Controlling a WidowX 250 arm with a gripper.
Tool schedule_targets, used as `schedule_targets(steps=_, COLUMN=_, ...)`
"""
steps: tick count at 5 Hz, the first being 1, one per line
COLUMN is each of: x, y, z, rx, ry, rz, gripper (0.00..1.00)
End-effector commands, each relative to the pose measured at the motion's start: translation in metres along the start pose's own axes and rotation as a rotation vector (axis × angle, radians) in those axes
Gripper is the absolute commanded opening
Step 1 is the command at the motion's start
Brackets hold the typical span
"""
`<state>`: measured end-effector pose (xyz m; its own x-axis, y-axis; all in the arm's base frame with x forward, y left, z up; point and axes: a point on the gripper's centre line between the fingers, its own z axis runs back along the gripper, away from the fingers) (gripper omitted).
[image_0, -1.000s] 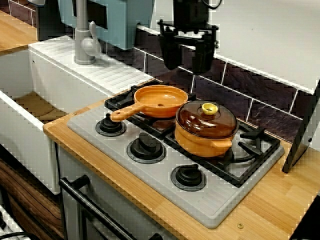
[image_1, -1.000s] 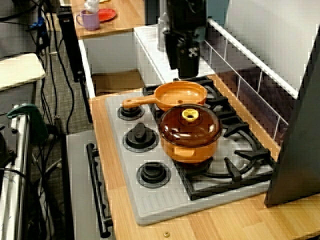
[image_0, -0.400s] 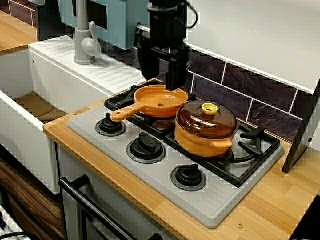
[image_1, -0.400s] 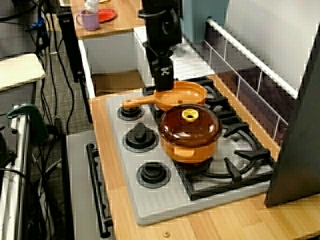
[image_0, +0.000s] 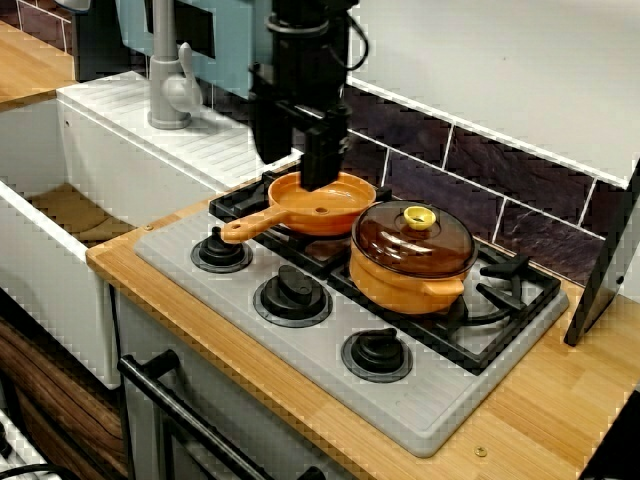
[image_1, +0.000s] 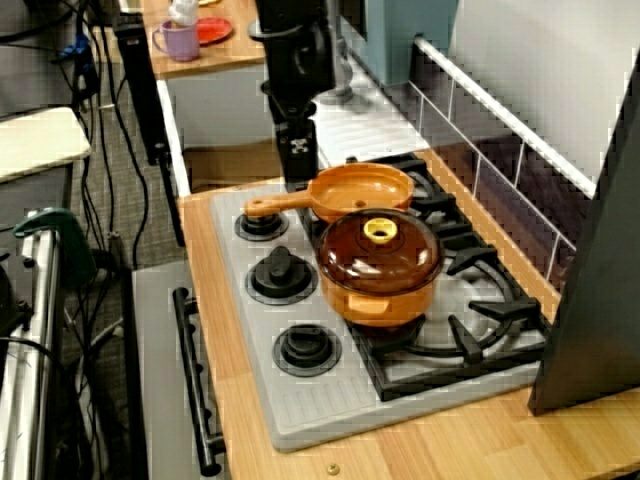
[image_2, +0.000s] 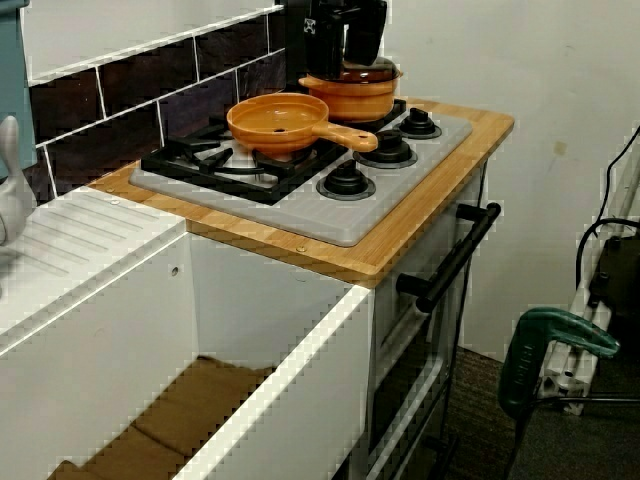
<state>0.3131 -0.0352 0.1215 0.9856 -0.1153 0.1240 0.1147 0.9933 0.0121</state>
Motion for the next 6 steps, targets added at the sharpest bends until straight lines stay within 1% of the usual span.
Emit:
schedule_targets(steps=1, x=-0.017, y=0.017, z=0.004, rx=0.026, ry=-0.046, rz=-0.009, gripper=1.00)
schedule_targets(steps=2, x=-0.021, y=0.022, z=-0.004, rx=-0.010, ry=-0.030, rz=0.011, gripper=1.00)
schedule_targets(steps=4, x=-0.015, y=0.023, z=-0.019, rx=-0.071, ry=-0.018, rz=0.083, gripper=1.00)
schedule_targets(steps=5, x=-0.013, y=0.023, z=-0.025, rx=-0.077, ry=-0.023, rz=0.096, gripper=1.00)
schedule_targets(steps=6, x=-0.014, y=0.021, z=-0.030, rx=-0.065, ry=-0.030, rz=0.095, gripper=1.00)
